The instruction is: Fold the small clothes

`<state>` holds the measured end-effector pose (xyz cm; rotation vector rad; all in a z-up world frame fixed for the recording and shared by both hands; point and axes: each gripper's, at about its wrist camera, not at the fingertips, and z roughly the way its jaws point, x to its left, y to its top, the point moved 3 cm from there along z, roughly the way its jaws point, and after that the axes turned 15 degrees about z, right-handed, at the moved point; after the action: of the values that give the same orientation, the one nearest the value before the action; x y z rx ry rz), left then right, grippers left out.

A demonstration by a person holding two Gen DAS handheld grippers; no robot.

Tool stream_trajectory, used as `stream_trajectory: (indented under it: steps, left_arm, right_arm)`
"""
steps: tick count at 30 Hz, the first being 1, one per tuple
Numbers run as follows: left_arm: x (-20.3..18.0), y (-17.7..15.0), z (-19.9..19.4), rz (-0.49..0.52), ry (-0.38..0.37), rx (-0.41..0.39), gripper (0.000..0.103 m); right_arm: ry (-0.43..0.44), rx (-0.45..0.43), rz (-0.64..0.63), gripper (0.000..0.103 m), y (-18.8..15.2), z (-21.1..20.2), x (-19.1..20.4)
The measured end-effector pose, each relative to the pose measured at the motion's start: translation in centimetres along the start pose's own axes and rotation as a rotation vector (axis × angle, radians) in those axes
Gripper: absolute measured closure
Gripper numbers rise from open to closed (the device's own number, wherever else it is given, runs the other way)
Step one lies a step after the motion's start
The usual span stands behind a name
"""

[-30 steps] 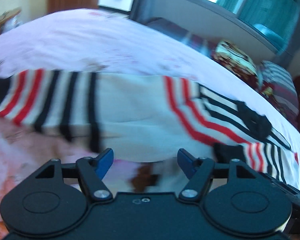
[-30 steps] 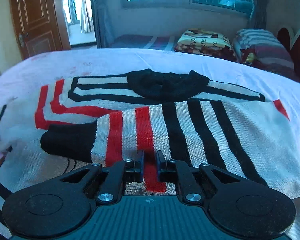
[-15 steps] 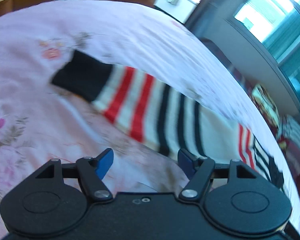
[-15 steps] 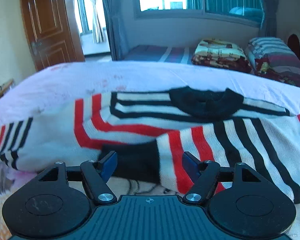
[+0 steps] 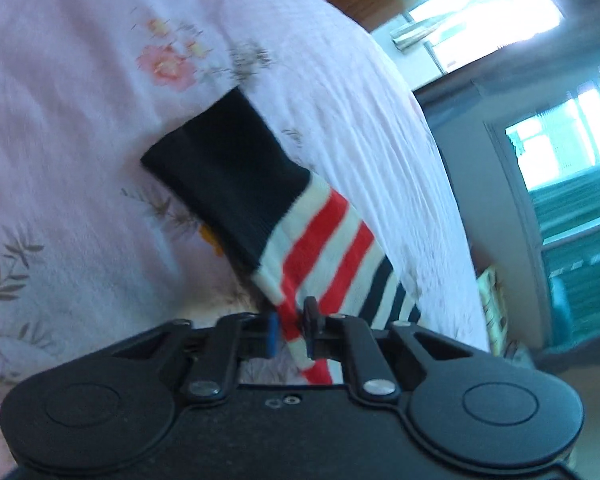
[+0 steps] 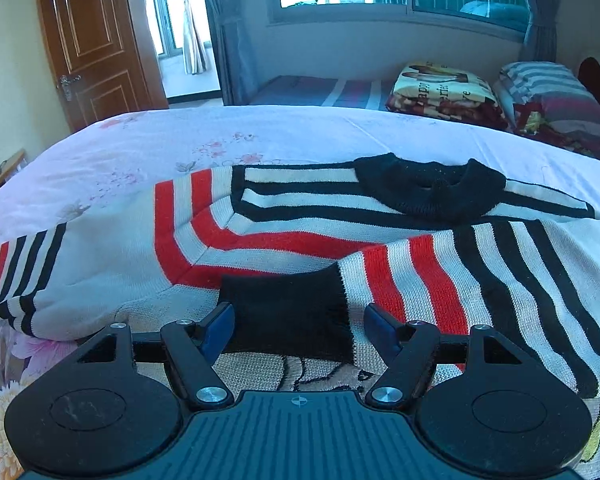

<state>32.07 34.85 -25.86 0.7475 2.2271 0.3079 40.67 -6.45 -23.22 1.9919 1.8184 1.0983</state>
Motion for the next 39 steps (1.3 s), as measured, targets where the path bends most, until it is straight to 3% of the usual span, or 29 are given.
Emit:
stream_trajectory:
  steps: [5, 8, 12, 16, 21, 25, 27, 29, 32, 35, 37, 39]
  left_arm:
    - [-0.8, -0.1, -0.1, 0.041, 0.025, -0.007, 0.097]
    - [-2.5, 0.0, -1.0, 0.131, 0.046, -0.039, 0.097]
    - [-7.1, 0.0, -2.8, 0.331, 0.045, -0.123, 0.098]
    - [-14.1, -1.7, -3.8, 0.574, -0.028, -0.173, 0.098]
    - [-23.2, -7.0, -3.2, 0.811, -0.172, -0.147, 0.098]
    - [-28.8, -13.6, -0.9, 0.979, -0.281, -0.046, 0.098]
    - [-30.7, -17.3, 0.6, 1.061, -0.311, 0.016, 0.098]
    - [-31.9, -20.8, 2.0, 1.161, -0.295, 0.052, 0.097]
    - [-31.6, -24.3, 3.9, 1.292, -0.24, 0.134, 0.082]
    - [-31.1, -25.0, 2.9, 1.315, -0.235, 0.151, 0.068]
    - [-30.9, -24.5, 1.3, 1.295, -0.273, 0.127, 0.033]
    - [-31.2, -24.1, -0.6, 1.289, -0.292, 0.079, 0.027]
  right_arm:
    - [-0.005, -0.028, 0.008, 0.031, 0.5, -0.9, -0.1]
    - [-0.05, -0.002, -0.007, 0.031, 0.1, -0.2, -0.8]
    - [-0.038, 0.005, 0.004, 0.031, 0.0, -0.3, -1.4]
    - [-0.021, -0.014, 0.034, 0.031, 0.5, -1.2, -2.1]
    - [-0.019, -0.043, 0.082, 0.031, 1.3, -3.3, -4.1]
    - [-0.045, -0.075, 0.12, 0.031, 1.9, -5.5, -7.1]
    - [-0.066, -0.081, 0.14, 0.031, 2.0, -6.3, -8.8]
    - [-0.09, -0.081, 0.157, 0.031, 1.8, -7.0, -10.5]
    - [-0.098, -0.071, 0.181, 0.031, 1.3, -7.7, -12.4]
    - [-0.082, -0.07, 0.187, 0.031, 0.9, -8.5, -13.2]
    - [-0.056, -0.063, 0.177, 0.031, 0.6, -8.6, -13.0]
    - [-0.028, -0.058, 0.164, 0.031, 0.6, -8.6, -12.3]
